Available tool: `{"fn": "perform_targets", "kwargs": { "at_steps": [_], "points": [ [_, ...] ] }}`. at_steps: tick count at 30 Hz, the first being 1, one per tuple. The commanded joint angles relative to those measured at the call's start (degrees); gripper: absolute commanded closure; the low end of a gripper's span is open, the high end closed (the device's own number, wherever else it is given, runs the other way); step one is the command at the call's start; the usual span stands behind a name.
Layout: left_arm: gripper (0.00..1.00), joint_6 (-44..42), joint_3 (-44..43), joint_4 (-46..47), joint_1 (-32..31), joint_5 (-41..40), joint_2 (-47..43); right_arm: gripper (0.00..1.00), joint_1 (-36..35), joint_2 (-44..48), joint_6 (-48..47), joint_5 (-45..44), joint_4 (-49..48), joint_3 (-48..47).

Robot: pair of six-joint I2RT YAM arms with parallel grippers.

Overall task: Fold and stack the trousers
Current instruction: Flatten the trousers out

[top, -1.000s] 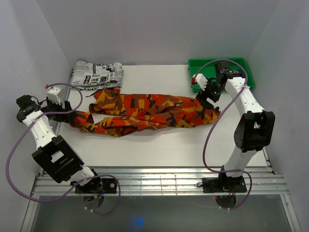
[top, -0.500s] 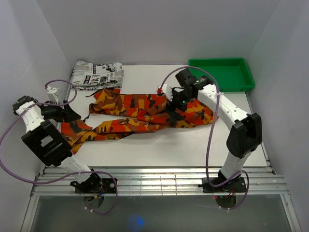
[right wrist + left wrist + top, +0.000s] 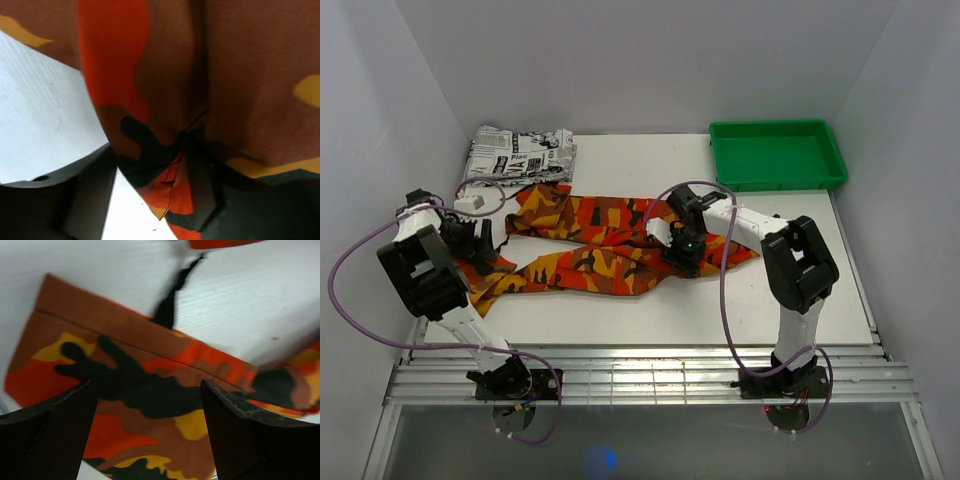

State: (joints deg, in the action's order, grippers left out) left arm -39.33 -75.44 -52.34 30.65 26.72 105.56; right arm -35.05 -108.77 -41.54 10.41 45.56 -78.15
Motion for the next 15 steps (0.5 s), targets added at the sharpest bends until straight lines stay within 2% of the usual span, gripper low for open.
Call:
{"fn": "perform_targets", "kwargs": {
  "at_steps": [1, 2, 3, 6, 7, 10, 11, 15],
  "points": [
    [0.07, 4.7, -1.6, 5.4, 0.0, -10.3, 1.7, 0.42, 0.0, 2.9, -0.9, -3.6, -1.7, 3.3],
    [0.08, 4.8, -1.7, 5.6, -0.1, -11.5, 3.4, 0.48, 0.0, 3.3, -1.2, -3.8, -1.7, 3.5],
    [0.11, 4.8, -1.8, 5.5, -0.1, -12.1, 4.2, 0.61, 0.1, 3.6, -1.4, -3.8, -1.4, 3.4],
    [0.33, 3.3, -1.9, 3.7, -0.2, -11.3, 6.1, 0.92, 0.2, 4.9, -1.6, -2.6, -0.1, 0.2],
    [0.49, 2.9, -2.1, 3.1, -0.2, -10.5, 6.4, 0.92, 0.2, 5.0, -2.1, -1.8, 2.4, -1.3],
    [0.75, 1.5, -4.5, 0.1, -0.1, -6.0, 6.4, 0.92, 0.5, 5.7, -2.5, 0.9, 6.8, -7.3],
    [1.00, 0.8, -5.4, -0.3, -0.1, -4.4, 6.0, 0.92, 0.5, 5.8, -3.4, 0.9, 7.4, -8.4],
    [1.00, -1.2, -12.6, -1.0, 0.2, 2.8, 2.5, 0.92, 3.4, 5.3, -6.0, 0.9, 11.9, -14.7]
  ]
}}
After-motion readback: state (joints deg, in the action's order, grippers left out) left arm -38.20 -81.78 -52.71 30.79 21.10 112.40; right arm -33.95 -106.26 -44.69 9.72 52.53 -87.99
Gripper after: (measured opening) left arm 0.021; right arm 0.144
